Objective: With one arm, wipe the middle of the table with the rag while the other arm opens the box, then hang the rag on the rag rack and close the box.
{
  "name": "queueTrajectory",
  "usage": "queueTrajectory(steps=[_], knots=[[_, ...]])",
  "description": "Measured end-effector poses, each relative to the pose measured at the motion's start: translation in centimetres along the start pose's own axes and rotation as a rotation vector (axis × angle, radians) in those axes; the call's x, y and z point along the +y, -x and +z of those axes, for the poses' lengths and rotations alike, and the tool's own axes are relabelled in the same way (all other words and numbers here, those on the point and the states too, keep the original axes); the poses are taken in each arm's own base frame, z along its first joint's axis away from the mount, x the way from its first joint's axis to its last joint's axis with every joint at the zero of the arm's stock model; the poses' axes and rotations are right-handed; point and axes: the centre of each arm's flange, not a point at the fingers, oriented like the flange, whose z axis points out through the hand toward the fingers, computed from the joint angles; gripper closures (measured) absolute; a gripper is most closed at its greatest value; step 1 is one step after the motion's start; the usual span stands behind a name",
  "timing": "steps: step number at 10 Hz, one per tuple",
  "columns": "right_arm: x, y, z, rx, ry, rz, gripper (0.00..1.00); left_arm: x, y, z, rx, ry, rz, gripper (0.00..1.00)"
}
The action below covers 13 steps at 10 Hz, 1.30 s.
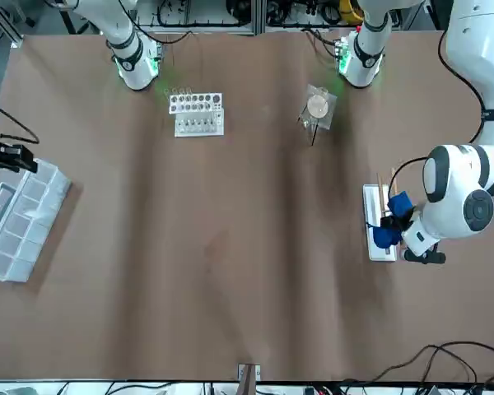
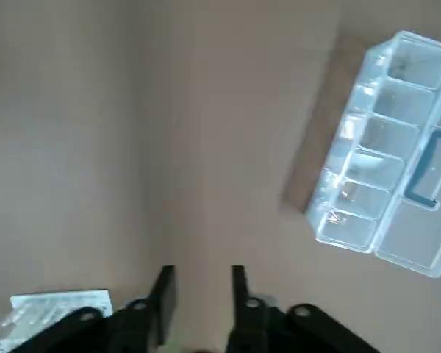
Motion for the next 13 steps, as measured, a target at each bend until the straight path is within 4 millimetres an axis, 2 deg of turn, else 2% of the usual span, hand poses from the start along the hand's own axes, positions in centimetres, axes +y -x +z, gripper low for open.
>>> queueTrajectory(steps=[2,3,4,5,6,8,9,10,11,12,13], knots=[[5.4,0.7,0.1,0.0,-0.009,-0.03,0.97,0.1,-0.5,-1.3,0.028,-0.002,0.002,0.0],[9.2,1.5,0.2,0.001,-0.015,-0.048,0.98,0.5,-0.8,-2.0,0.041,-0.003,0.006,0.0],[14.2,3.0,0.4,0.003,-0.025,-0.066,0.99,0.8,-1.0,-2.4,0.049,-0.004,0.007,0.0],[19.8,5.2,0.8,0.007,-0.038,-0.068,0.99,1.1,-1.1,-2.7,0.055,-0.004,0.004,0.0],[25.7,8.3,1.3,0.013,-0.053,-0.059,0.99,1.5,-1.2,-2.9,0.059,-0.004,-0.001,0.0],[35.5,14.7,3.6,0.05,-0.116,-0.033,0.99,2.3,-1.2,-3.0,0.062,-0.005,-0.004,0.0],[39.5,16.7,5.6,0.086,-0.131,-0.029,0.99,2.5,-1.3,-3.2,0.067,-0.006,-0.002,0.0],[42.8,17.8,8.6,0.126,-0.166,-0.038,0.99,2.6,-1.7,-4.3,0.091,-0.006,-0.006,0.0],[45.7,18.6,12.6,0.156,-0.226,-0.053,0.99,2.5,-2.4,-7.1,0.146,-0.006,-0.015,0.0],[48.6,19.5,17.3,0.169,-0.283,-0.052,0.99,2.5,-2.7,-12.0,0.229,-0.007,-0.027,0.0],[51.2,20.3,22.1,0.184,-0.335,-0.045,0.99,2.4,-1.9,-18.0,0.301,-0.01,-0.032,0.0]])
